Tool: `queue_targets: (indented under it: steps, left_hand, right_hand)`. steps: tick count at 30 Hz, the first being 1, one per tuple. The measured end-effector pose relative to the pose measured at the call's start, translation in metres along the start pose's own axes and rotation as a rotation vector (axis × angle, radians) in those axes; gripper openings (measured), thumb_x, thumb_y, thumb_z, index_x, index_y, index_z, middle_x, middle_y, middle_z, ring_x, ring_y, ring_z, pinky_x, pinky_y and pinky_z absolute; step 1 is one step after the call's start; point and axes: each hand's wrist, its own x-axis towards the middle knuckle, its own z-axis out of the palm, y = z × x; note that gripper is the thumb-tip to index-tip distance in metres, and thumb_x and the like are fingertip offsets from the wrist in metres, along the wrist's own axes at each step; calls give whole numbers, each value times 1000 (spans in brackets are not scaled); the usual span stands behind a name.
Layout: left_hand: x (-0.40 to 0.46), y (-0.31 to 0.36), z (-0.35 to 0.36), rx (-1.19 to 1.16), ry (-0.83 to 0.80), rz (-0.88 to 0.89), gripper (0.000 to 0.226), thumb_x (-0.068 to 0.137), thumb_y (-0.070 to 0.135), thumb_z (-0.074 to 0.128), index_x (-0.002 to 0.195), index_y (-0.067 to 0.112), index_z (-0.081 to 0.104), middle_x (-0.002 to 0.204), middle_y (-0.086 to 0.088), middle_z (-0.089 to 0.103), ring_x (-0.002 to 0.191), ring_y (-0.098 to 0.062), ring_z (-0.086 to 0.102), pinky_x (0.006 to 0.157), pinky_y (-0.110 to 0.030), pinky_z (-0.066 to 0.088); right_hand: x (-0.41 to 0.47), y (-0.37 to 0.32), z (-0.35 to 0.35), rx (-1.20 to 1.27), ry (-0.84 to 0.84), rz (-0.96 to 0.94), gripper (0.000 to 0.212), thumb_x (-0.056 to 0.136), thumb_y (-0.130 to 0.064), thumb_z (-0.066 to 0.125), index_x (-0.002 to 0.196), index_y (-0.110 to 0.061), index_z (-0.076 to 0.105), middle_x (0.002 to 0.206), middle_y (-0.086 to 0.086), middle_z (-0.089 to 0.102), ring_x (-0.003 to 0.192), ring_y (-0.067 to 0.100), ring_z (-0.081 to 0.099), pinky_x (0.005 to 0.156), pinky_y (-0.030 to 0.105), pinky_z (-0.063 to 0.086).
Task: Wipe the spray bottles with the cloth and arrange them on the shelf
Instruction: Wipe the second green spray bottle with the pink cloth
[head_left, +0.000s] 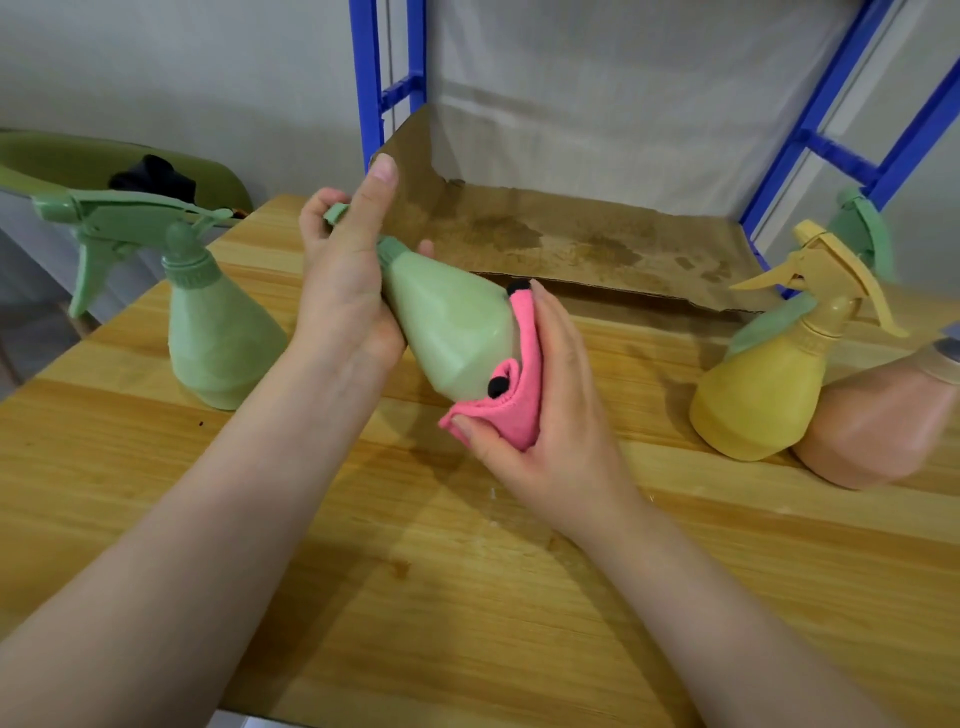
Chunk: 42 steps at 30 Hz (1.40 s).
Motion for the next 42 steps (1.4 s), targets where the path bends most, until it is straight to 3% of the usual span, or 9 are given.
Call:
queue_targets:
  steps: [7,11,14,17,21,23,26,36,42]
  left_hand:
    - [-6,-13,1,-194,-173,-60,33,87,20,73,105,19,45,75,1,49,68,-11,47,88,-46,56]
    - [-15,-16,4,-161,-305,40,21,91,13,65,97,20,46,77,0,48,74,-12,48,88,-44,53]
    - [-21,-16,5,-72,-378,194,23,93,5,59,100,19,42,82,-1,46,77,-11,51,93,-46,50]
    - [-26,-15,5,26,-418,337,29,90,3,62,102,18,40,83,0,46,77,-8,54,97,-48,50]
    - [-26,-16,4,158,-536,502,36,86,6,66,104,16,37,86,-5,41,81,-26,46,94,-61,47]
    - [-22,-18,3,247,-590,585,39,86,11,69,105,15,36,87,-8,39,78,-38,37,89,-76,40]
    - [-19,-19,1,338,-642,656,40,86,13,70,105,14,35,88,-10,39,78,-38,36,78,-80,36]
    - [-17,-19,0,467,-714,575,50,87,12,65,124,11,32,100,-13,46,94,-29,46,87,-74,41]
    - [-19,-16,-1,309,-679,449,65,86,11,63,137,6,22,111,-14,50,104,-27,49,99,-58,45]
  right_hand:
    - [-2,0,0,76,171,-151,86,85,-36,70,149,-2,24,155,19,28,147,25,27,119,43,29]
    - [-3,-7,4,284,273,-67,65,90,-29,61,142,1,36,145,11,41,137,15,41,112,32,36]
    - [-2,-15,5,553,288,175,57,96,-37,56,139,-3,41,125,0,58,109,1,61,90,25,52]
    - [4,-26,-2,851,224,595,58,86,-58,53,131,-21,53,88,3,67,63,12,66,50,33,57]
    - [13,-21,-9,1083,54,935,51,85,-64,56,114,-24,67,105,22,73,89,39,72,82,53,59]
    - [14,-14,-11,1144,-35,978,58,89,-63,52,121,-17,66,109,18,74,102,35,71,94,52,55]
    - [15,-7,-14,1191,-130,1007,63,92,-64,52,127,-13,64,118,20,70,111,35,67,103,52,48]
    - [17,-7,-27,824,-191,1051,58,91,-60,55,107,-7,71,94,19,76,90,33,74,91,47,57]
    - [19,-7,-21,1110,-163,1066,53,87,-56,64,118,-13,71,112,17,72,105,35,69,101,54,50]
